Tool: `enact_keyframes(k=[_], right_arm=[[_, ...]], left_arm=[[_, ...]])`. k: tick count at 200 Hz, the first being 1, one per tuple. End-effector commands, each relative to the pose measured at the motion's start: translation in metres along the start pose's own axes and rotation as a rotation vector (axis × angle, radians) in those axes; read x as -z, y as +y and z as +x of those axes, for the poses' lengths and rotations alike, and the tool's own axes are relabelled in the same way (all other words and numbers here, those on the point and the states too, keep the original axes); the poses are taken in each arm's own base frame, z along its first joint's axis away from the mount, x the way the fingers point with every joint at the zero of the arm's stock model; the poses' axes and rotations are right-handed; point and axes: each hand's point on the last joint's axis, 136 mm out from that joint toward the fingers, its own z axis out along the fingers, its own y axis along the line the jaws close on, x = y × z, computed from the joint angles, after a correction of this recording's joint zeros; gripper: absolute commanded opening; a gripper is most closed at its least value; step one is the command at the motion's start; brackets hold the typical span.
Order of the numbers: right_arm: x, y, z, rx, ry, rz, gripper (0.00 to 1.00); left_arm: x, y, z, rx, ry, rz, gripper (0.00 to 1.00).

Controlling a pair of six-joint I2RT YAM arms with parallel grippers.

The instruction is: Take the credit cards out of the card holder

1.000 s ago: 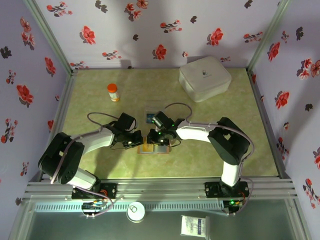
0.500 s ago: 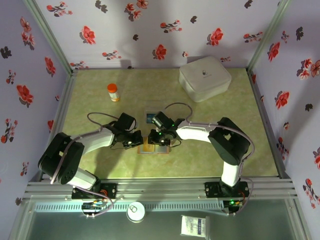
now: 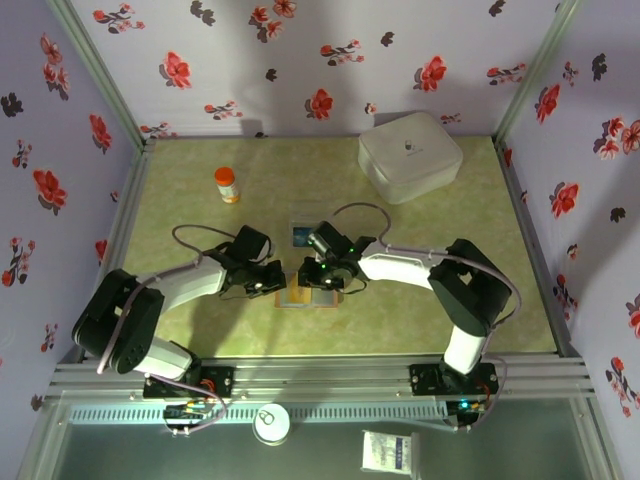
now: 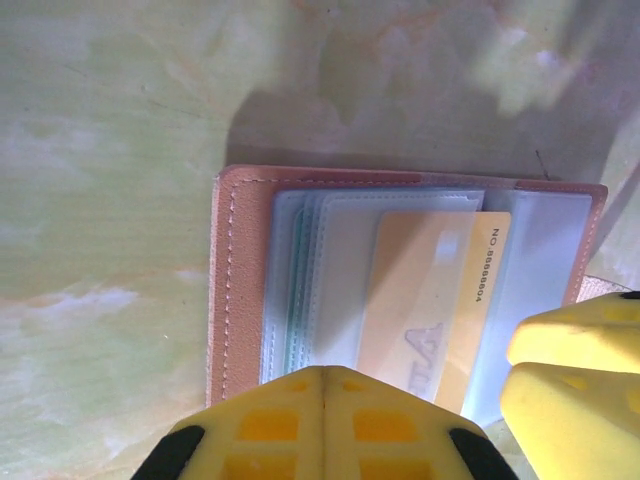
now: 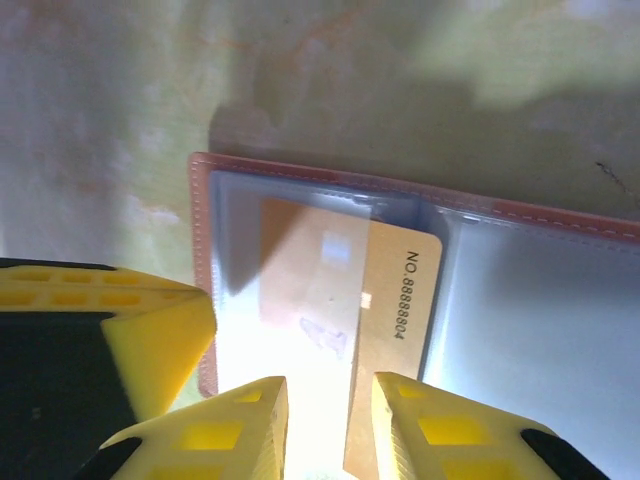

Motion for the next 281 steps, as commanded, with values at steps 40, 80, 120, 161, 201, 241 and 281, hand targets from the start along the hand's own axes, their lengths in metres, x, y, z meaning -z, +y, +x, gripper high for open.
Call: enact_keyframes(k=[40,80,120,161,201,241,281], right_arm=[[0.005,-0.014,0.000,-0.033,-0.010,-0.004,0.28],[-0.002,-0.017,0.002,-0.049,0.010,-0.025,0.28],[-0.008,-0.018,0.003,-0.058,0.022,-0.032,0.27],[-0.012,-0.024,0.004,-0.064,0.029,-0.010,0.27],[-0.017,-0.029,0.006,-0.072,0.044,-0.004,0.27],[-0.019,-0.018,0.004,-0.076,0.042,-0.064,0.25],[-0.014,-0.010,0.002,-0.082,0.027,-0.112,0.22]], left_arm=[[0.005,-0.023,-0.009,-0.025,0.013,0.040,0.02],[-0.005,-0.024,-0.004,-0.042,0.047,0.029,0.01],[-0.013,-0.021,0.000,-0.045,0.074,0.016,0.00],[-0.015,-0.011,0.003,-0.041,0.082,-0.028,0.00],[-0.016,-0.007,0.005,-0.037,0.087,-0.037,0.00],[-0.017,-0.006,0.005,-0.032,0.087,-0.040,0.00],[-0.017,-0.006,0.006,-0.033,0.088,-0.040,0.00]])
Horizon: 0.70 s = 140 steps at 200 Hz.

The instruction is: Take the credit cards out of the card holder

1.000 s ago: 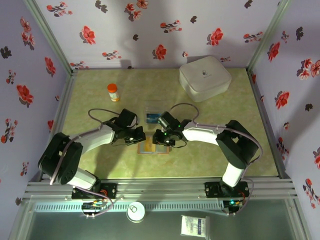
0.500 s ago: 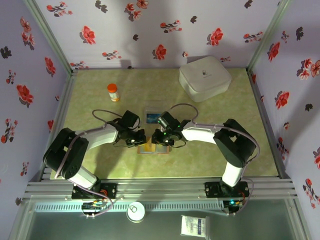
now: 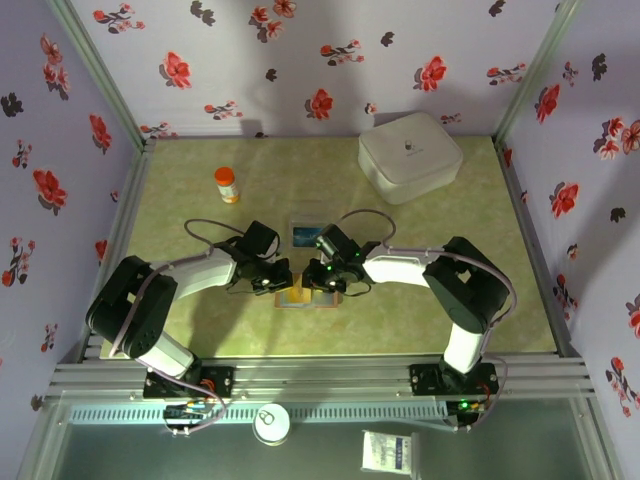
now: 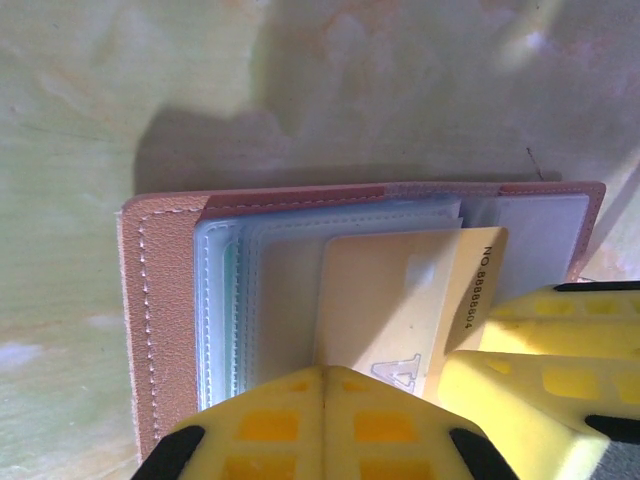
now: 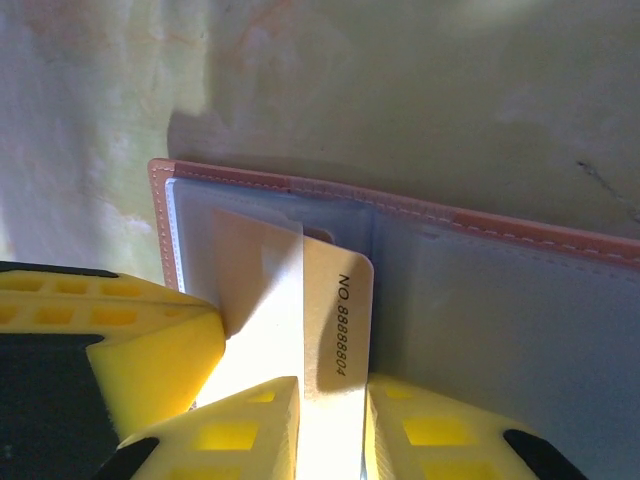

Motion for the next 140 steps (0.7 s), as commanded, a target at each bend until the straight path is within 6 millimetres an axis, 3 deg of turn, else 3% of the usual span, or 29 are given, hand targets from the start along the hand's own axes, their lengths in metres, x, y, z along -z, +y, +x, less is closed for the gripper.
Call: enact_keyframes(k=[1,68,140], right_arm=[[0.001,0.004,-0.001,-0.022,0.000,-0.043,0.22],[0.010,0.010,-0.004,-0.040,-0.035,-0.103,0.14],[0.000,0.007,0.001,-0.061,-0.011,-0.141,0.12]], left_arm=[[-0.003,0.005,0.005,-0.009,0.024,-0.031,0.00],[-0.003,0.007,0.006,-0.004,0.025,-0.033,0.00],[-0.002,0.008,0.008,0.002,0.022,-0.030,0.00]])
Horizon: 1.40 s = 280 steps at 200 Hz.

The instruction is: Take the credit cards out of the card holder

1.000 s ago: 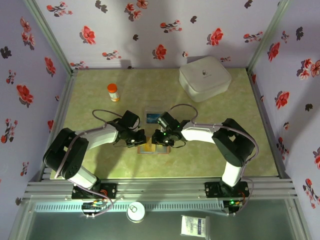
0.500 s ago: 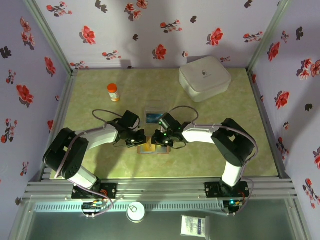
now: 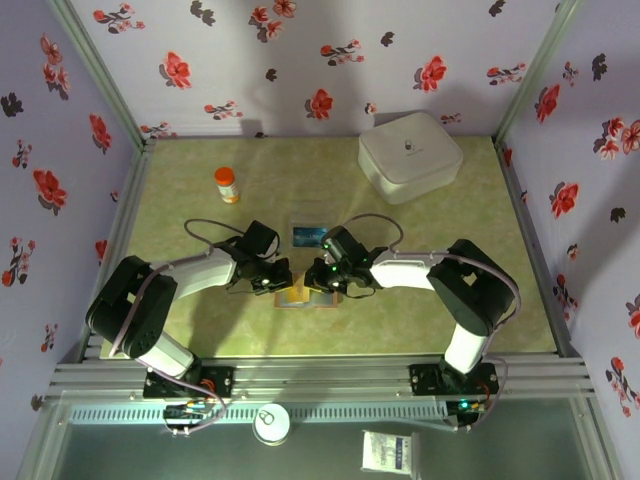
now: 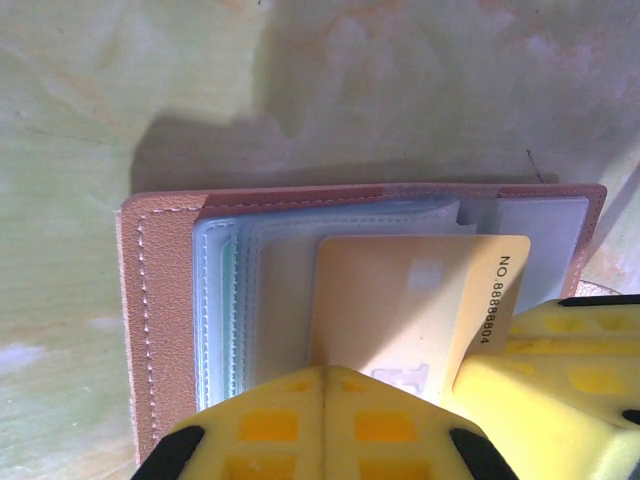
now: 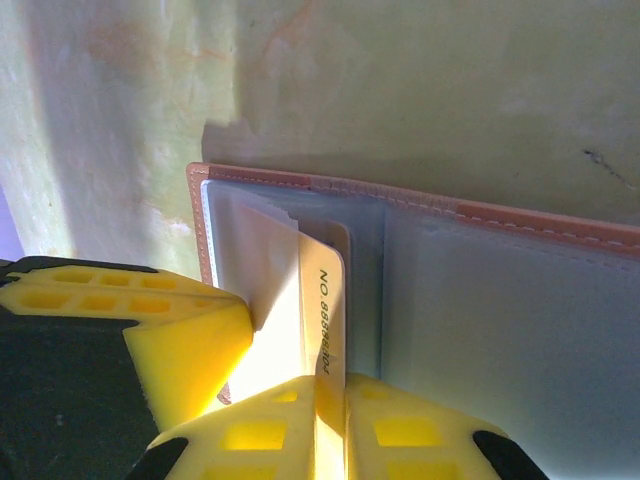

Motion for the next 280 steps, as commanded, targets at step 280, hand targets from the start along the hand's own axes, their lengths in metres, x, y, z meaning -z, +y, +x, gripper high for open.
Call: enact_keyframes(k=[280], right_arm=[[0.099,0.004,-0.019,0.692,0.045,0.362,0.00]], left_arm=[[0.021,0.009,0.003,-0.004,-0.060,-0.046,0.08]])
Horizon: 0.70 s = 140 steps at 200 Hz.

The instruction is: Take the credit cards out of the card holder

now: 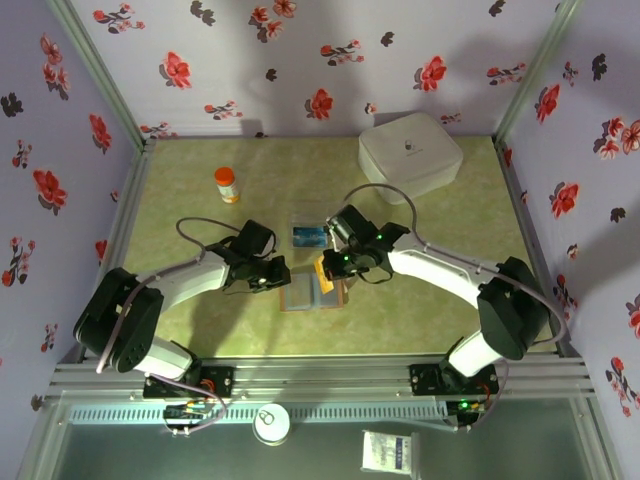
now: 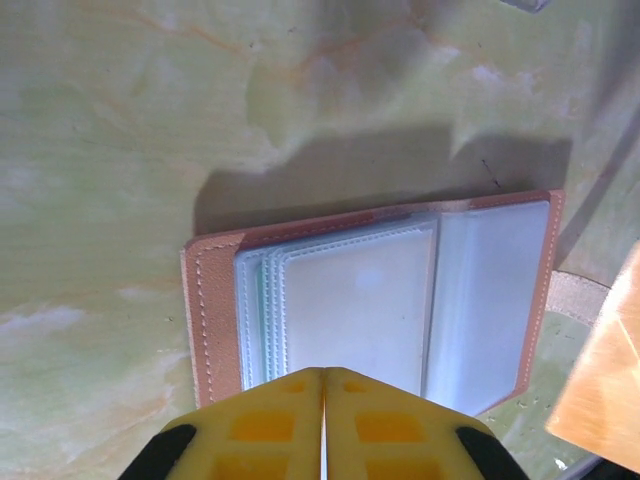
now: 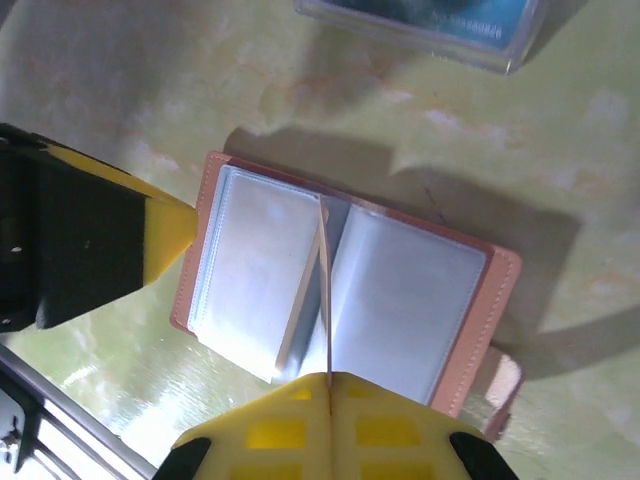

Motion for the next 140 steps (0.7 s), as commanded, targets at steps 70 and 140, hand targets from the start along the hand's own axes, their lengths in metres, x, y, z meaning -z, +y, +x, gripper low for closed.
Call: enact_keyframes(k=[70,140], right_arm=[[0.006,-0.014,-0.028,0.856,0.203,0.107,0.00],[0.009,-0.017,-0.089,1.028,0.209,0.062,0.00]], left_arm=[[0.013,0.024,0.009,0.023,-0.017,-0.057,0.08],[0.027,0.041,0.007,0.064,-0.043,-0.056,0.09]])
